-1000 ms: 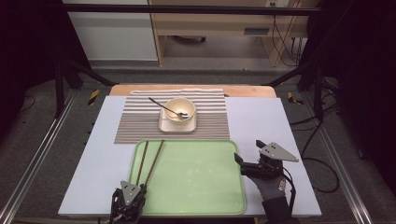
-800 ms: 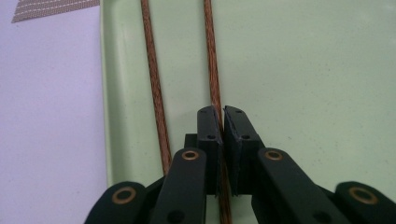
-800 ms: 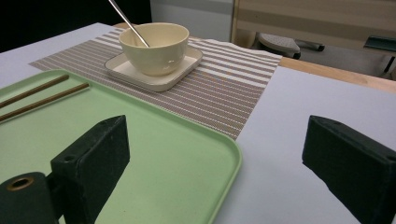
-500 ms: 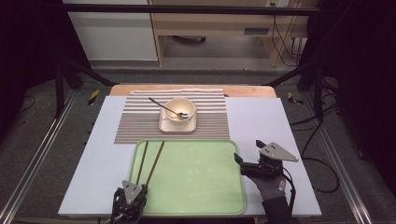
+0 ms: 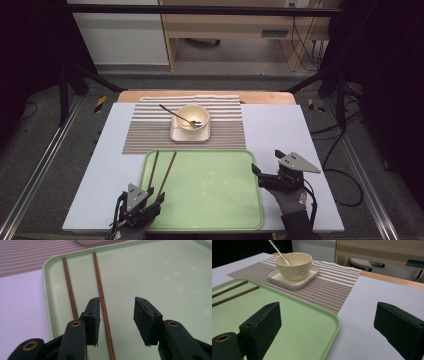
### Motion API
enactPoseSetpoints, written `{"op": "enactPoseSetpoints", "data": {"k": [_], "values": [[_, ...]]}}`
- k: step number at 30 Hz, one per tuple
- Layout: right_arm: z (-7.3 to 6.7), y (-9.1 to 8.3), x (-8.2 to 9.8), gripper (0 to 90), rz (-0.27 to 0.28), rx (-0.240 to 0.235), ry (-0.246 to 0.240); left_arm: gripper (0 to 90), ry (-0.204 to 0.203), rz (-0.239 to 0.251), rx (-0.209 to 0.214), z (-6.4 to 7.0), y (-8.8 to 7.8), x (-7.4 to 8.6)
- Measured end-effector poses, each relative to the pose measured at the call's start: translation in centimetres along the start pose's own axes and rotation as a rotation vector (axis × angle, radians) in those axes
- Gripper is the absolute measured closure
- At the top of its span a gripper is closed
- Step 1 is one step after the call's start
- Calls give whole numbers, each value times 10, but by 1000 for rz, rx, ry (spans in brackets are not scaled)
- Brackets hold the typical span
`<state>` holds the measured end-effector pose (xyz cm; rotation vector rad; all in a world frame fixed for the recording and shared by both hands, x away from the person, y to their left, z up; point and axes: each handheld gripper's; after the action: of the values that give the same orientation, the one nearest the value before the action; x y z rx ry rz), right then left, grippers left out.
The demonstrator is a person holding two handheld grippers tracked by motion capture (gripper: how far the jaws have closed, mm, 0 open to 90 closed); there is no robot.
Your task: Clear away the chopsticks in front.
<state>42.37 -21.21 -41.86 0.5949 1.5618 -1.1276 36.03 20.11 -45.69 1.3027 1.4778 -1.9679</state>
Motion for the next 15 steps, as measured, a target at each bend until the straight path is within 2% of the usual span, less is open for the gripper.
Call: {"op": "enactPoseSetpoints", "data": {"k": [2, 4, 7, 12, 15], "values": [[1, -1, 0, 77, 2, 0, 2, 566, 10, -1, 25, -3, 6, -8], [1, -1, 0, 77, 2, -1, 5, 589, 29, -1, 31, -5, 13, -13], [1, -1, 0, 77, 1, 0, 6, 658, 30, -18, 55, -9, 23, -18], [1, -1, 0, 77, 1, 0, 4, 782, 49, -88, 49, -15, 39, -19], [1, -1, 0, 77, 1, 0, 8, 844, 52, -104, 60, -15, 44, -17]]}}
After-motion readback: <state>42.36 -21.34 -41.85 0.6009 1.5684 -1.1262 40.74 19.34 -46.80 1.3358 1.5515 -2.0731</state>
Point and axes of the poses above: each handheld gripper's, and its own axes: y roughly forward along the jaws, x roughly out of its underside, z roughly to its right, and after that the axes turned 2 degrees about x, right-handed
